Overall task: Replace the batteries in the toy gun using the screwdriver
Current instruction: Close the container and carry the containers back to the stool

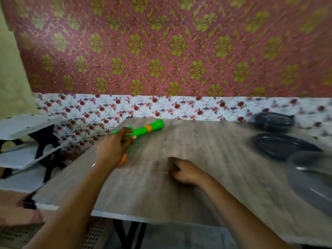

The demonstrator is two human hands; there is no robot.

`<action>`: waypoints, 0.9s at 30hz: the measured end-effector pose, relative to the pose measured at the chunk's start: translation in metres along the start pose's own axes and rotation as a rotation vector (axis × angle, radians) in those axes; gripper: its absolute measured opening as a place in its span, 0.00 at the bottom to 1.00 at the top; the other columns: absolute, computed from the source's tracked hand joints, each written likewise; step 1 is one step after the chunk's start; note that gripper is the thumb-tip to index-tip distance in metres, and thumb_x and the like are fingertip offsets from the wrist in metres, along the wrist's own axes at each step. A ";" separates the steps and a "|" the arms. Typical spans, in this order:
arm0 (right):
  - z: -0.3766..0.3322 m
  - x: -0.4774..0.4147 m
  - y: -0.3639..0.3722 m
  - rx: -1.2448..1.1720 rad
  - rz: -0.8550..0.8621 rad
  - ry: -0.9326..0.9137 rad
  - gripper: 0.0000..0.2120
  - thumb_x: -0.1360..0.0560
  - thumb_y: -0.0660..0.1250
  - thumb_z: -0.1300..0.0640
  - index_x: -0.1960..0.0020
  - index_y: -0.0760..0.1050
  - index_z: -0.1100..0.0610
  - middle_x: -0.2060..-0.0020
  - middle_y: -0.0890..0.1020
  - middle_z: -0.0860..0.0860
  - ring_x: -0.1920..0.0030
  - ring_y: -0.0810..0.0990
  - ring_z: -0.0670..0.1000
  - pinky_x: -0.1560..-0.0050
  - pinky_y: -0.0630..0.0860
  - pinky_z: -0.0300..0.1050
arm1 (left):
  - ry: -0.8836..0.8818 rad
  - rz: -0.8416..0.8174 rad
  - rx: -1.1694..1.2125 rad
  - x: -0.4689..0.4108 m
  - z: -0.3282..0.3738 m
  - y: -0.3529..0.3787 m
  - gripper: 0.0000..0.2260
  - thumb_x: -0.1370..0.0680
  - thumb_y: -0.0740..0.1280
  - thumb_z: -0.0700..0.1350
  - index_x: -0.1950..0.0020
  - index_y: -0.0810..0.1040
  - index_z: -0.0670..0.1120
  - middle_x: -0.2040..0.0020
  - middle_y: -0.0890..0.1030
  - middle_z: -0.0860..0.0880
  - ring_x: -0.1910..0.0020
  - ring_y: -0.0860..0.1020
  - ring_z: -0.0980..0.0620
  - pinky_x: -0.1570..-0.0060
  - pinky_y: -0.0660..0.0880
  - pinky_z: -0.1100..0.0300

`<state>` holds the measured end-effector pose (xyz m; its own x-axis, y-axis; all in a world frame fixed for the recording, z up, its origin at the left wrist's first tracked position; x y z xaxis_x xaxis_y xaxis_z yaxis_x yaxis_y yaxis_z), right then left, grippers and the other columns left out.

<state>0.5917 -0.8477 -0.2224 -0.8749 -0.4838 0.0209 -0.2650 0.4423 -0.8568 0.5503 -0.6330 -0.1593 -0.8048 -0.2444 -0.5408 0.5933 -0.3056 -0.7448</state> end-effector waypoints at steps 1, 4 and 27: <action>0.010 0.016 -0.007 0.010 0.003 0.019 0.26 0.24 0.63 0.50 0.28 0.63 0.54 0.30 0.69 0.54 0.32 0.69 0.52 0.36 0.65 0.38 | 0.045 -0.020 0.027 0.004 0.022 0.006 0.15 0.22 0.64 0.54 0.38 0.76 0.50 0.58 0.80 0.45 0.63 0.76 0.46 0.69 0.70 0.58; 0.030 0.063 -0.036 0.031 0.101 0.056 0.24 0.24 0.63 0.49 0.30 0.68 0.54 0.32 0.72 0.54 0.33 0.71 0.53 0.36 0.67 0.40 | 0.144 -0.113 0.115 0.018 0.082 0.027 0.11 0.24 0.68 0.50 0.44 0.79 0.48 0.54 0.81 0.44 0.56 0.79 0.45 0.64 0.71 0.57; 0.235 0.284 -0.144 -0.446 1.099 0.485 0.32 0.26 0.58 0.45 0.26 0.59 0.60 0.27 0.64 0.55 0.27 0.61 0.54 0.29 0.58 0.46 | 0.662 -0.631 0.011 0.024 0.365 0.228 0.17 0.19 0.57 0.50 0.30 0.70 0.52 0.29 0.70 0.46 0.33 0.71 0.46 0.34 0.67 0.53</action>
<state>0.4764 -1.2267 -0.2143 -0.7516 0.5773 -0.3192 0.6579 0.6914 -0.2987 0.6720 -1.0449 -0.1991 -0.8231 0.5476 -0.1506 0.0371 -0.2127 -0.9764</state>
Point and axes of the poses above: each hand's wrist, its own x-axis away from the middle knuckle, its own y-axis out of the palm, z = x × y, the point moved 3 cm from there along -x, towards the middle knuckle
